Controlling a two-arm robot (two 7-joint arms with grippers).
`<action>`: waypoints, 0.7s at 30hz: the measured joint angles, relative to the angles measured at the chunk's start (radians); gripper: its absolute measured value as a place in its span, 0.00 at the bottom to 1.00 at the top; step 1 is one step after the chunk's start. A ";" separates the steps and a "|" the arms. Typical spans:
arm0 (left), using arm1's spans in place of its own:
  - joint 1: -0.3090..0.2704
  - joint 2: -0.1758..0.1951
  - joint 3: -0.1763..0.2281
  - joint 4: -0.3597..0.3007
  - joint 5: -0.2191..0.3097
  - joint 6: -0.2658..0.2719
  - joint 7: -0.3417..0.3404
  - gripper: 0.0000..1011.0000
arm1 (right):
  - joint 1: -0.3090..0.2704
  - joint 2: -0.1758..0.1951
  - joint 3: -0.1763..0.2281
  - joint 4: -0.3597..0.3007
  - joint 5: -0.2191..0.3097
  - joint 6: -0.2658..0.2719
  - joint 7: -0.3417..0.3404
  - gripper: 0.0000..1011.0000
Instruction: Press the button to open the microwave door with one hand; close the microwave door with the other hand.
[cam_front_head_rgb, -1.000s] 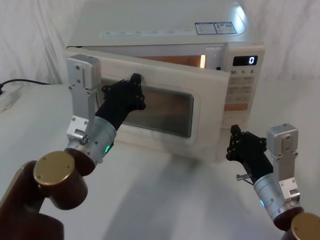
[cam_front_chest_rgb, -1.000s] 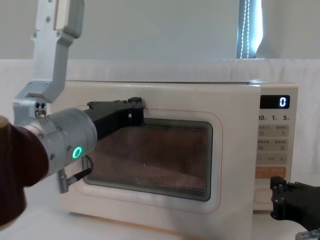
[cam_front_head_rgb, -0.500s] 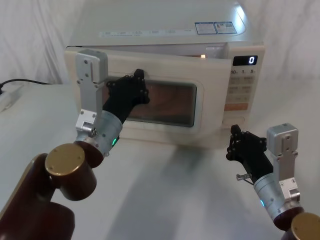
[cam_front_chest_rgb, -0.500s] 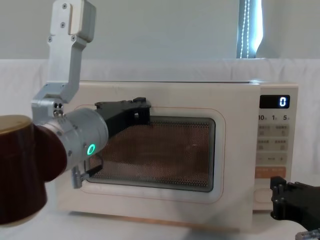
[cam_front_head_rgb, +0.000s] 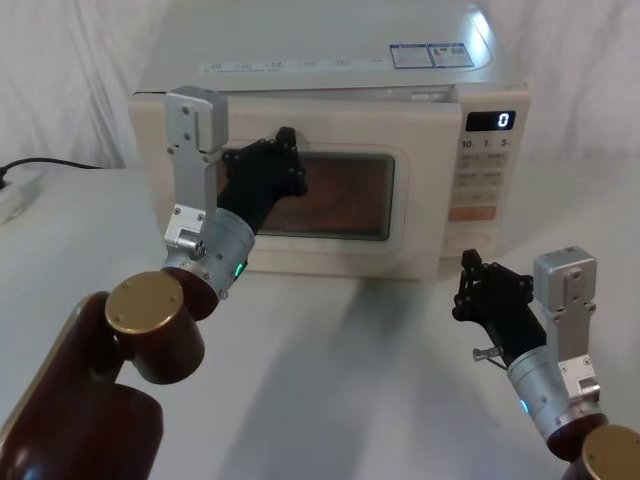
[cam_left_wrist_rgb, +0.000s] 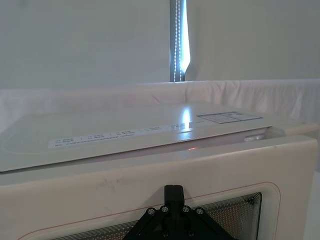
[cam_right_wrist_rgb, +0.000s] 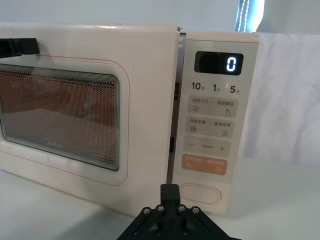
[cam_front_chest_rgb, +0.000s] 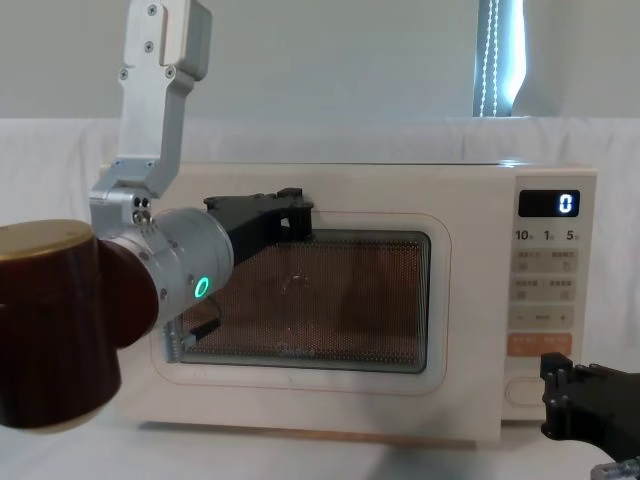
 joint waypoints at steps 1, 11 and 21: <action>-0.003 -0.001 0.000 0.005 0.001 -0.001 -0.001 0.00 | 0.000 0.000 0.000 0.000 0.000 0.000 0.000 0.00; -0.030 -0.004 0.001 0.039 0.008 -0.007 -0.012 0.00 | 0.000 0.000 0.000 0.000 0.000 0.000 0.000 0.00; -0.054 -0.011 0.006 0.068 0.014 -0.013 -0.021 0.00 | 0.000 0.000 0.000 0.000 0.000 0.000 0.000 0.00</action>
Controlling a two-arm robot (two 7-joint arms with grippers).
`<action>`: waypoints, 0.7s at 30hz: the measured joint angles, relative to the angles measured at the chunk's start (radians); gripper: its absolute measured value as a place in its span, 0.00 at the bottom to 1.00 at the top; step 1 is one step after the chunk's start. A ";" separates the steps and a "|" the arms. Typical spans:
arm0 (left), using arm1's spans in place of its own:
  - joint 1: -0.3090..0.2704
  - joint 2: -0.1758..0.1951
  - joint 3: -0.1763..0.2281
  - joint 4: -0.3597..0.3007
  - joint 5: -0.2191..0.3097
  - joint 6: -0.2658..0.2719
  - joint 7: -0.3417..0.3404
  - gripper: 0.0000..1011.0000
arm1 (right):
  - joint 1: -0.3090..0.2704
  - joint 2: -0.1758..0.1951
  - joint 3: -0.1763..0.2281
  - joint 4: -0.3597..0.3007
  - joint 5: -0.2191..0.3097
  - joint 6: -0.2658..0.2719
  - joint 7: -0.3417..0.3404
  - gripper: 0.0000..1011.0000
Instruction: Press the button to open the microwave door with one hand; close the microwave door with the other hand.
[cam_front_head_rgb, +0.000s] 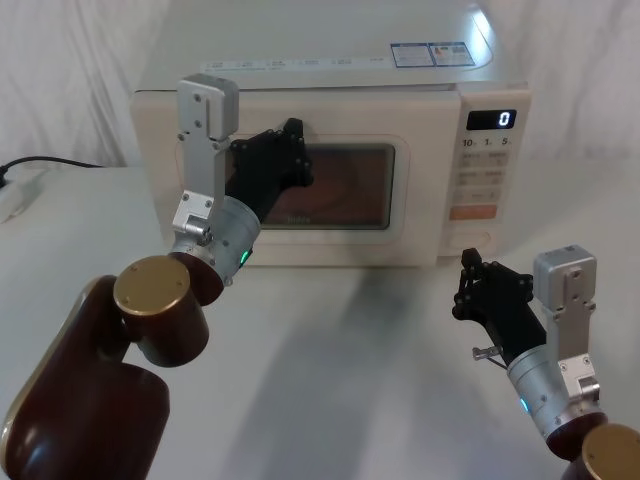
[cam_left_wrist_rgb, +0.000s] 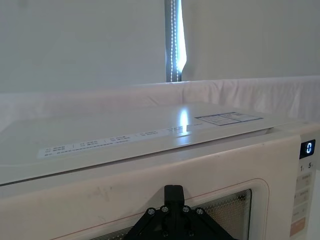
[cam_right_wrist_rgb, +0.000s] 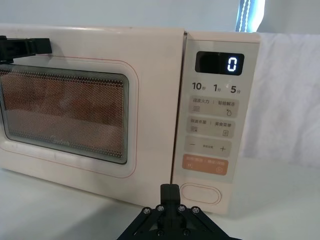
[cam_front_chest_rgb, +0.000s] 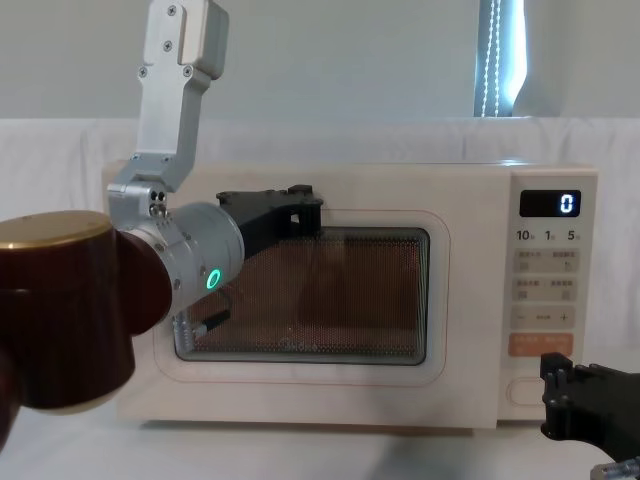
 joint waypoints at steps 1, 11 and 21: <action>-0.002 -0.001 0.000 0.004 0.000 -0.001 -0.001 0.00 | 0.000 0.000 0.000 0.000 0.000 0.000 0.000 0.00; -0.013 -0.003 0.002 0.017 -0.002 -0.001 -0.012 0.00 | 0.000 0.000 0.000 0.000 0.000 0.000 0.000 0.00; -0.034 -0.005 0.005 0.046 -0.006 -0.004 -0.019 0.00 | 0.000 0.000 0.000 0.000 0.000 0.000 0.000 0.00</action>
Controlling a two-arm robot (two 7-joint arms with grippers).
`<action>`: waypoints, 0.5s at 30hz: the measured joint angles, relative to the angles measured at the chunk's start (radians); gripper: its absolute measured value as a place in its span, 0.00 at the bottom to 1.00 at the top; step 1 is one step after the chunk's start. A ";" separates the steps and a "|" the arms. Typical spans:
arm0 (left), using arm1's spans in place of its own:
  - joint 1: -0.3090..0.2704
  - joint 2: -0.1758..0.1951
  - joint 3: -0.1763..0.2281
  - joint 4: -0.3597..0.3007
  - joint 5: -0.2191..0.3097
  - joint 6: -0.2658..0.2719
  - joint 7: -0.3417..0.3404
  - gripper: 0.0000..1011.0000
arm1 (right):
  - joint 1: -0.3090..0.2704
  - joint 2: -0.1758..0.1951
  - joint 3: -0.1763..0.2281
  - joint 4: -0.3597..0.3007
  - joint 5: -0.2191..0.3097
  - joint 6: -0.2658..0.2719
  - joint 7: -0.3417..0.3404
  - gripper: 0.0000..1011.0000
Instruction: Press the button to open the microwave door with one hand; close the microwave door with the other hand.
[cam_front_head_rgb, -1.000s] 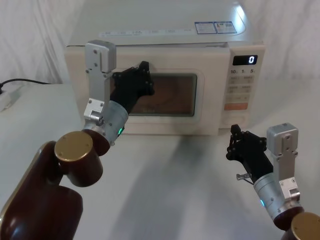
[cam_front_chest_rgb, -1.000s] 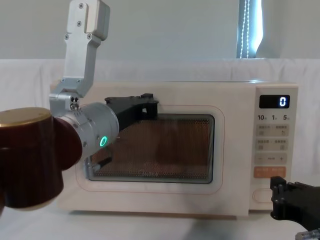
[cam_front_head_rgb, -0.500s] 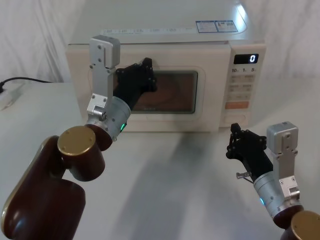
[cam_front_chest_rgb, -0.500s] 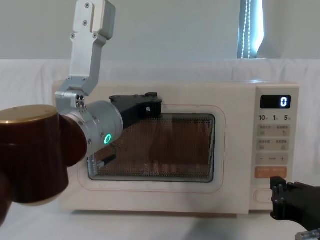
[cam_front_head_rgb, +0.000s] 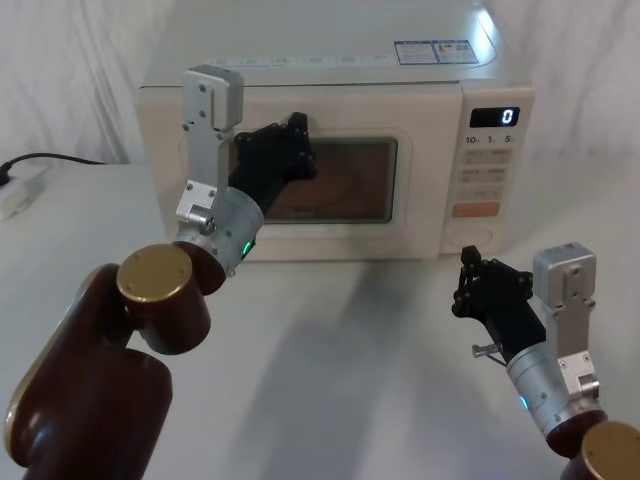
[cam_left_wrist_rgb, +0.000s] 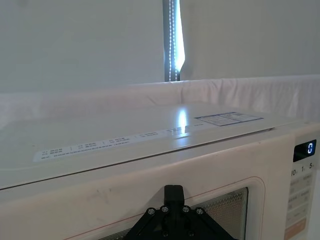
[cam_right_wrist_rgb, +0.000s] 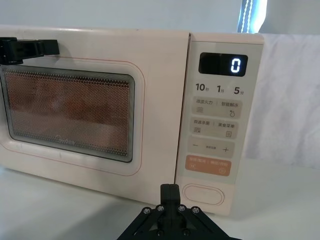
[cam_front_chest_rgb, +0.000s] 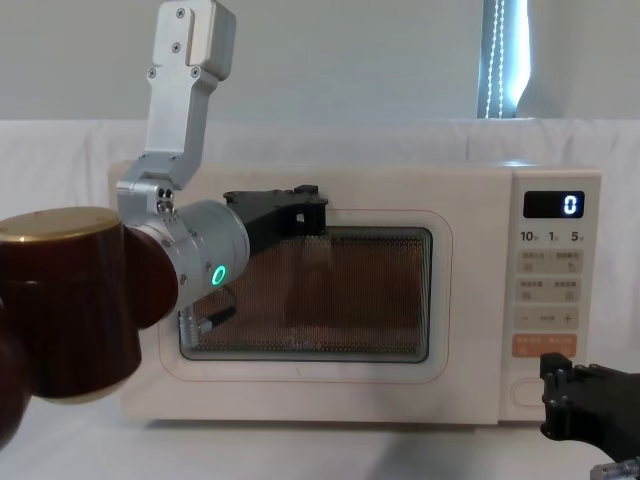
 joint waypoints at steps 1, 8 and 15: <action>-0.002 0.000 0.000 0.002 0.000 0.000 0.000 0.00 | 0.000 0.000 0.000 0.000 0.000 0.000 0.000 0.00; -0.008 -0.002 0.004 0.012 -0.002 -0.005 -0.004 0.00 | 0.000 0.000 0.000 0.000 0.000 0.000 0.000 0.00; -0.013 -0.004 0.008 0.022 -0.003 -0.009 -0.007 0.00 | 0.000 0.000 0.000 0.000 0.000 0.000 0.000 0.00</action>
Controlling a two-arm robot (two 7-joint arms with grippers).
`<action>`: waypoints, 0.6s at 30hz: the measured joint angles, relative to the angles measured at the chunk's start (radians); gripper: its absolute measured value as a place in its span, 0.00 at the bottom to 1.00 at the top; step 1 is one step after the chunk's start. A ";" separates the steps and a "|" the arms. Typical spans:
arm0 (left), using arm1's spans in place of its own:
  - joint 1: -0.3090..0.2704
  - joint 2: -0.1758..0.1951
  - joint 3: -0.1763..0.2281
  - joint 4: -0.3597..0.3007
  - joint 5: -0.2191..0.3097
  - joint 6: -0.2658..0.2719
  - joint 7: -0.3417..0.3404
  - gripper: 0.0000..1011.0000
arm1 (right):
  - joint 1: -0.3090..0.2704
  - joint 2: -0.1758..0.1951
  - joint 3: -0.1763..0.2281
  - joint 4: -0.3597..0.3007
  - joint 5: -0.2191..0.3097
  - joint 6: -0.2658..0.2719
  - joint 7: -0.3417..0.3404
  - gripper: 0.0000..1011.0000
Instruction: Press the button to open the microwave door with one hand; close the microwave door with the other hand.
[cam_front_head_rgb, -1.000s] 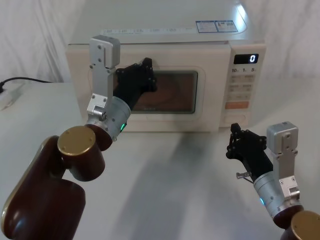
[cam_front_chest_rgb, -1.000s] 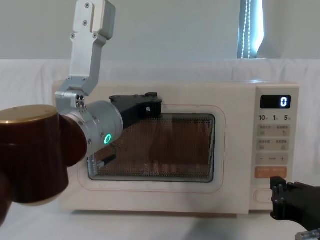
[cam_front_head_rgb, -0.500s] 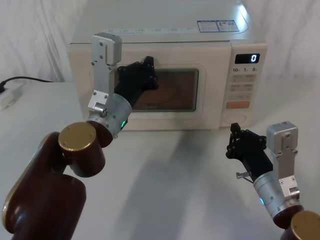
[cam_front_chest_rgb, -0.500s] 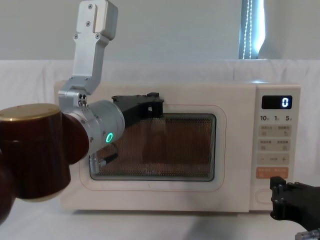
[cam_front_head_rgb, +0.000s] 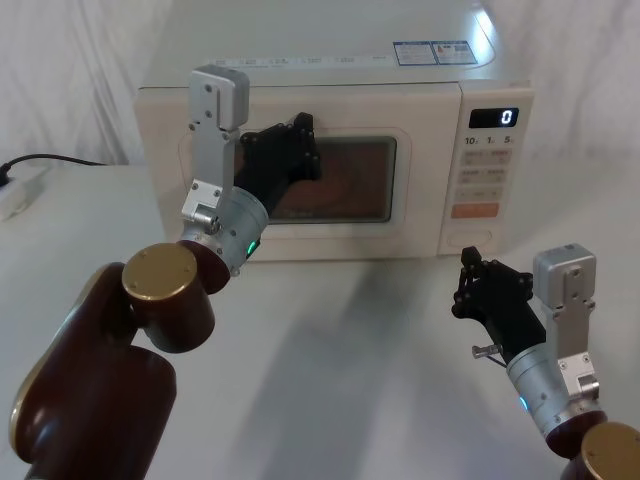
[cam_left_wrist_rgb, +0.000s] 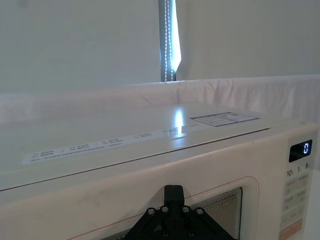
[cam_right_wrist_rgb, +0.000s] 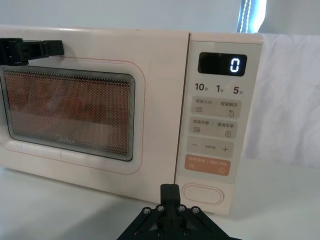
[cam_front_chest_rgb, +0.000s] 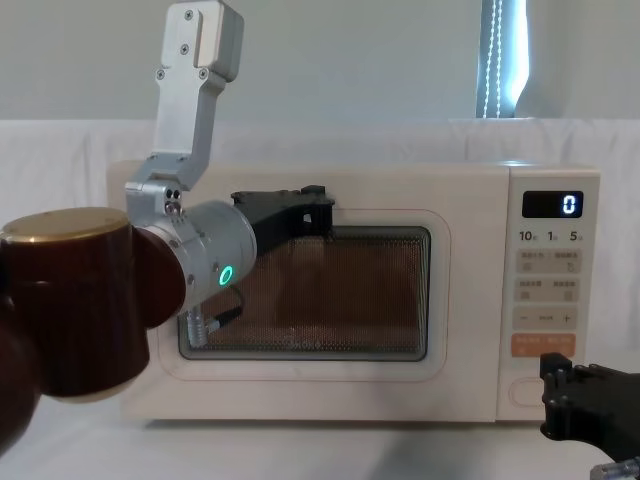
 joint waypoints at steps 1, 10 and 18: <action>-0.001 0.000 0.000 0.001 0.000 -0.001 0.000 0.00 | 0.000 0.000 0.000 0.000 0.000 0.000 0.000 0.00; -0.005 -0.001 0.003 0.005 0.000 -0.004 -0.001 0.00 | 0.000 0.000 0.000 0.000 0.000 0.000 0.000 0.00; 0.037 0.008 0.003 -0.049 -0.005 -0.004 -0.004 0.00 | 0.000 0.000 0.000 0.000 0.000 0.000 0.000 0.00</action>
